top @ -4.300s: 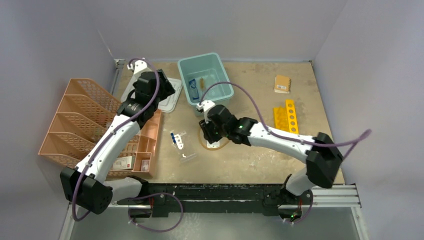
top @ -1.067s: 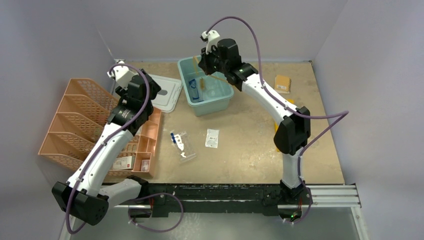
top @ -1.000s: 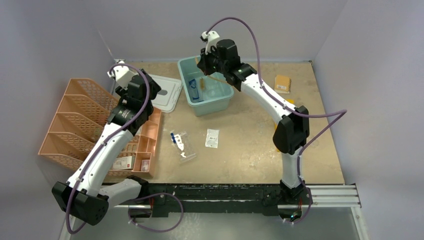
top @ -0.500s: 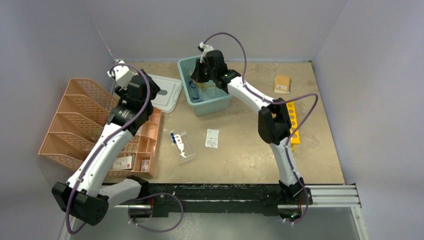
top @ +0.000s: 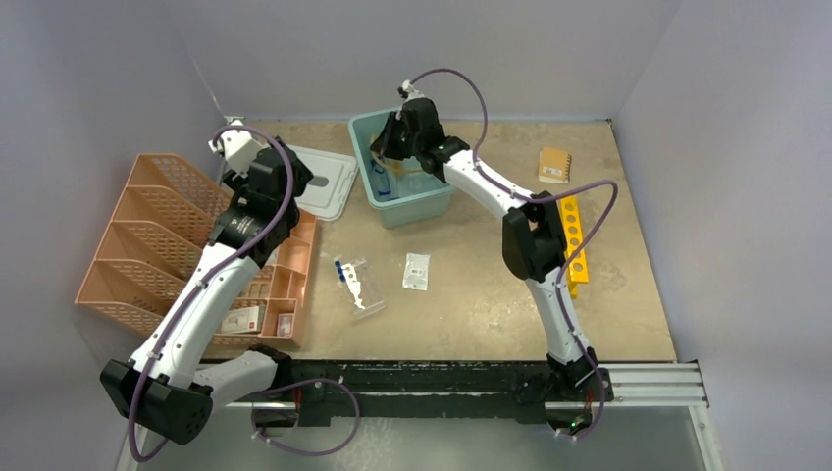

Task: Organize the chemistry lab equipment

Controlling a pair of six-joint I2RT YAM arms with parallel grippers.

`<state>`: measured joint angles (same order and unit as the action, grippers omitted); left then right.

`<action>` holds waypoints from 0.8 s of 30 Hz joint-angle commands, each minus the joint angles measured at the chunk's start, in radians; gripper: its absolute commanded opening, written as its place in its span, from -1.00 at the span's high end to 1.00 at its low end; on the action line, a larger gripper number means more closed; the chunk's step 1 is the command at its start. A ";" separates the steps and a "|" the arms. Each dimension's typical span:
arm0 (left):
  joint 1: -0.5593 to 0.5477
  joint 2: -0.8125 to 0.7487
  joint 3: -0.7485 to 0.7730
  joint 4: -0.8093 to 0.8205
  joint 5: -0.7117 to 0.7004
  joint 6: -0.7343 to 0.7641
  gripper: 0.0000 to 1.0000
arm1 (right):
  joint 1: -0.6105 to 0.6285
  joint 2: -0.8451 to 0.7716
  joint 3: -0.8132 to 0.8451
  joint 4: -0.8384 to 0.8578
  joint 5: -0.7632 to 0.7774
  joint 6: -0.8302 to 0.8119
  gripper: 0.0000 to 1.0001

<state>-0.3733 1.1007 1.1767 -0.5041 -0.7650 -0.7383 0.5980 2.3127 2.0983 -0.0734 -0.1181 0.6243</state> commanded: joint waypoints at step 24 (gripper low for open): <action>0.007 -0.045 0.050 -0.033 -0.028 0.005 -0.37 | -0.051 0.008 -0.075 0.256 -0.028 0.471 0.36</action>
<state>-0.3733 1.0794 1.1767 -0.5457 -0.7719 -0.7395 0.5430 2.3405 2.0220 0.1192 -0.1696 1.1213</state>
